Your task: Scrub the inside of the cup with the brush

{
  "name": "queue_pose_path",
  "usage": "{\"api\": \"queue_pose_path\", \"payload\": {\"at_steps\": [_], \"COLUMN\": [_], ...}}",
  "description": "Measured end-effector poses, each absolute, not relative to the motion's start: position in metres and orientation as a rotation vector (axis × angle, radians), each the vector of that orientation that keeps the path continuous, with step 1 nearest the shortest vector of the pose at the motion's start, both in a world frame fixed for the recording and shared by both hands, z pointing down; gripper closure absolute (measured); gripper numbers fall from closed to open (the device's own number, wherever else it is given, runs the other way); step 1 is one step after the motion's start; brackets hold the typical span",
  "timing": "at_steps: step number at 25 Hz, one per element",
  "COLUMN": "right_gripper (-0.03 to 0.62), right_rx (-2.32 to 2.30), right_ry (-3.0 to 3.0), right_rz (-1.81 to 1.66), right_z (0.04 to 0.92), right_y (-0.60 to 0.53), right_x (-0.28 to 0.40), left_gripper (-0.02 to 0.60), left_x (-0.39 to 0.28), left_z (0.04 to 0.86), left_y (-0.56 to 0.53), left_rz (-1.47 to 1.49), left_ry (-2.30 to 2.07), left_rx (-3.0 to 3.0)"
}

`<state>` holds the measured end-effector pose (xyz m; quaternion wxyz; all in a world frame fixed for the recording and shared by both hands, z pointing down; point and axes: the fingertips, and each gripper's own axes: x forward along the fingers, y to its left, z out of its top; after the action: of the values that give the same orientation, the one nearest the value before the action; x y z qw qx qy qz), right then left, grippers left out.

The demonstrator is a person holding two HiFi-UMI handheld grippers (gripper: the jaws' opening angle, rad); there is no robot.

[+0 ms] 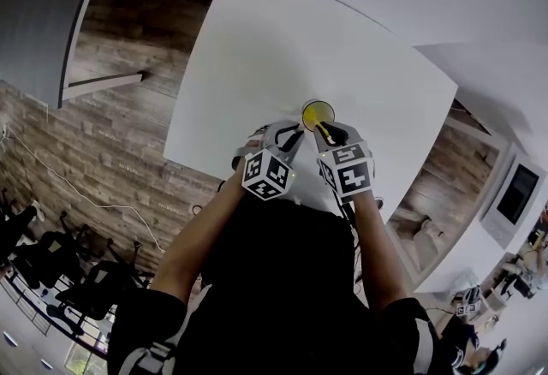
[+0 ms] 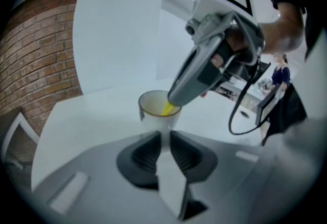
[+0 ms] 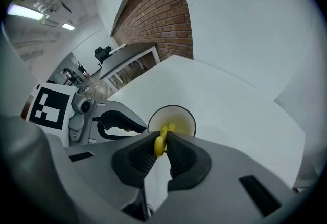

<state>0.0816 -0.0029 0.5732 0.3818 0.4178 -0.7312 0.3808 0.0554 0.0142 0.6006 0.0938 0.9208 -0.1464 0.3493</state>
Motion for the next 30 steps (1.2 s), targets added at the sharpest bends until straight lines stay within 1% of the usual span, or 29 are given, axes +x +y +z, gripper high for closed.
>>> {"api": "queue_pose_path", "payload": {"at_steps": [5, 11, 19, 30], "right_gripper": [0.563, 0.563, 0.563, 0.562], "right_rx": [0.989, 0.824, 0.604, 0.524], "right_ry": [-1.876, -1.904, -1.889, -1.811], "right_rz": [0.956, 0.938, 0.821, 0.836], "right_z": [0.57, 0.543, 0.511, 0.546], "right_y": [-0.005, 0.006, 0.023, 0.025], "right_x": [0.084, 0.087, 0.094, 0.082], "left_gripper": [0.523, 0.523, 0.523, 0.523], "left_x": [0.054, 0.053, 0.053, 0.051], "left_z": [0.6, 0.602, 0.602, 0.604], "left_y": [0.012, 0.008, 0.02, 0.023], "left_rz": [1.04, 1.074, 1.096, 1.11], "left_ry": [-0.479, -0.516, -0.403, -0.373], "left_rx": [2.712, 2.71, 2.734, 2.738]}}
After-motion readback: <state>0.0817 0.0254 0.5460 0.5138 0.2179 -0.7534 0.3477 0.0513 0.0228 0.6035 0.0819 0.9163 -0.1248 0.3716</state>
